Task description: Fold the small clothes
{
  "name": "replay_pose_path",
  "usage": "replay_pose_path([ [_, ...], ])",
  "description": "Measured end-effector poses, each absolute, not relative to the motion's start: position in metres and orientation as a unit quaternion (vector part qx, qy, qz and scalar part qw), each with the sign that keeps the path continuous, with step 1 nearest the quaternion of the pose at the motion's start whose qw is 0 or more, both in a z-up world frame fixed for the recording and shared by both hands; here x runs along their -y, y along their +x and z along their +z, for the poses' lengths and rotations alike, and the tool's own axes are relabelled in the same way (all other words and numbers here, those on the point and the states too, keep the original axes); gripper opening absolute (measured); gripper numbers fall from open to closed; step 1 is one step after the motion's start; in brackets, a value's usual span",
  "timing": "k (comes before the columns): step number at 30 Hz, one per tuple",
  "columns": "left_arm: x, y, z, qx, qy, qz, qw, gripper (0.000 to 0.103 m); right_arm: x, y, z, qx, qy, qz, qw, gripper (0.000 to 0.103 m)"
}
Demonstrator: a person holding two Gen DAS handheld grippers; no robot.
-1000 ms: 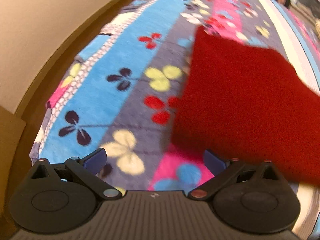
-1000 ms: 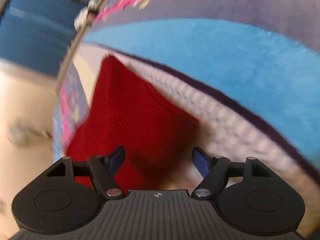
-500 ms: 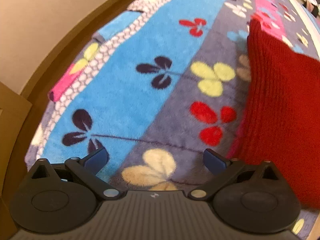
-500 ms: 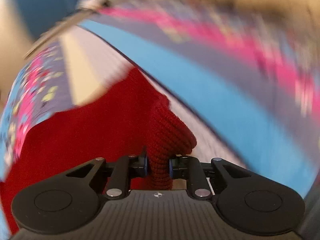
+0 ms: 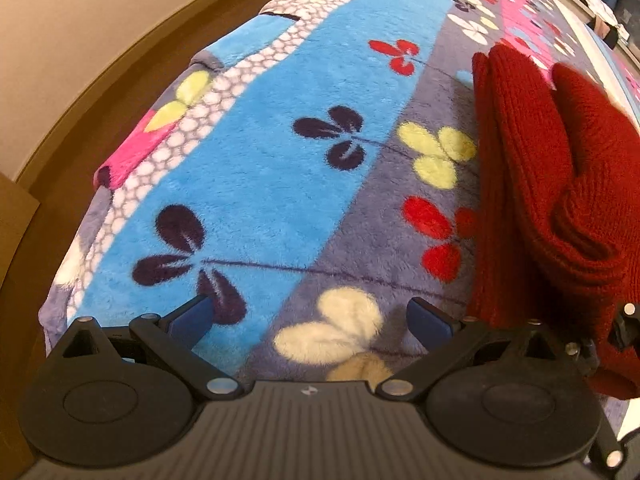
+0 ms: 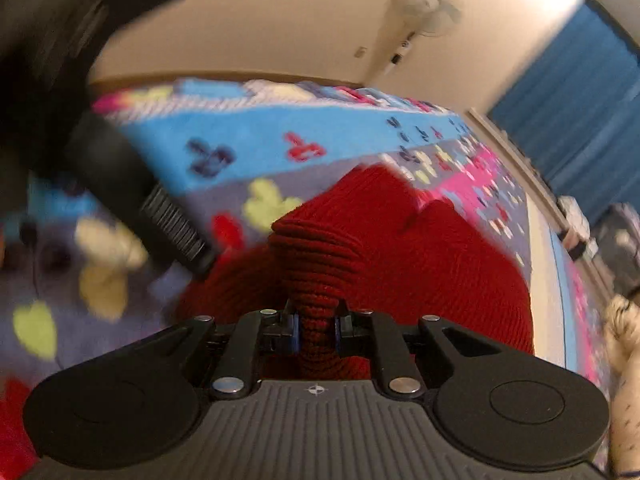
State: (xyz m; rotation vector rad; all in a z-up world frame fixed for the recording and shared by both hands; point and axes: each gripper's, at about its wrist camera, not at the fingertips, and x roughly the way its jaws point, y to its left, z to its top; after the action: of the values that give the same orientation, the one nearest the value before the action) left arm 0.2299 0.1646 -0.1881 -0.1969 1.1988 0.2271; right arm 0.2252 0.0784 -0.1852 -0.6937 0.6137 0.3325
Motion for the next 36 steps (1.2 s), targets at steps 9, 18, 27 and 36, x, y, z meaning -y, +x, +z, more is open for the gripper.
replay_pose_path([
  [9,-0.163,0.229,-0.187,-0.562,-0.103,0.106,0.814,0.103,-0.061,0.211,-0.151,-0.283,-0.297,0.22,0.885,0.015],
  [18,-0.166,0.223,-0.161,-0.55,-0.123,0.1,0.82,0.103,-0.054,0.211,-0.164,-0.325,-0.246,0.279,0.869,0.041],
  [27,-0.12,0.235,-0.131,-0.533,-0.058,0.041,0.843,0.103,-0.028,0.214,-0.155,-0.369,-0.134,0.303,0.868,0.047],
  [36,-0.098,0.247,-0.142,-0.533,-0.018,0.077,0.842,0.103,0.102,0.234,-0.111,-0.364,-0.014,0.106,0.925,0.037],
])
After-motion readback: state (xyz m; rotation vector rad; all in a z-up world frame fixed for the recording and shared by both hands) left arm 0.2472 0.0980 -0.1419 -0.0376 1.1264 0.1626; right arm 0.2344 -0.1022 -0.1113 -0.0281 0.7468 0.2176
